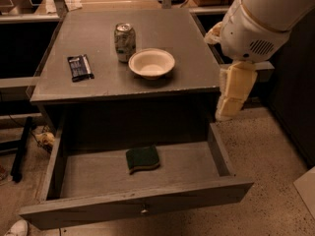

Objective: Pick sponge from top drawer and place on counter

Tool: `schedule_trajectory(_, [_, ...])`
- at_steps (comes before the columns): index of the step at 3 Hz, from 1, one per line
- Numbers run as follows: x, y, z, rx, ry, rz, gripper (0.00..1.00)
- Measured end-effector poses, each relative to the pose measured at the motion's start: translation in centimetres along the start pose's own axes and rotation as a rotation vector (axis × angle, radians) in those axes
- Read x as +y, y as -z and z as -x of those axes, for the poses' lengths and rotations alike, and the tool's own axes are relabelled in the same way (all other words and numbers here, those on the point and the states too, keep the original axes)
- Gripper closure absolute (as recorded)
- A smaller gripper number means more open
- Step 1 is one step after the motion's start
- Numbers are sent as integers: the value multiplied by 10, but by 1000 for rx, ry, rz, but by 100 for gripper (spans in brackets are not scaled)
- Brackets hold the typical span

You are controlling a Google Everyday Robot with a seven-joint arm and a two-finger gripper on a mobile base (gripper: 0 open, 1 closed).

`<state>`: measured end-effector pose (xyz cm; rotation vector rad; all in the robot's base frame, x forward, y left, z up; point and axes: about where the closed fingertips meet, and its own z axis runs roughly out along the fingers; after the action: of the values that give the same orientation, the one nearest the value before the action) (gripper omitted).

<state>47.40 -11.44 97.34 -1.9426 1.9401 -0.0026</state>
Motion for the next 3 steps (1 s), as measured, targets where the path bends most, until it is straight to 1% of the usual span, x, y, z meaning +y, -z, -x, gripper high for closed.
schedule_trajectory(1, [8,-7,6,-15,7,8,0])
schedule_trajectory(2, [17,-28,30,12,104,-18,0])
schedule_trajectory(3, [-2,-83,35,-2,165,-22,0])
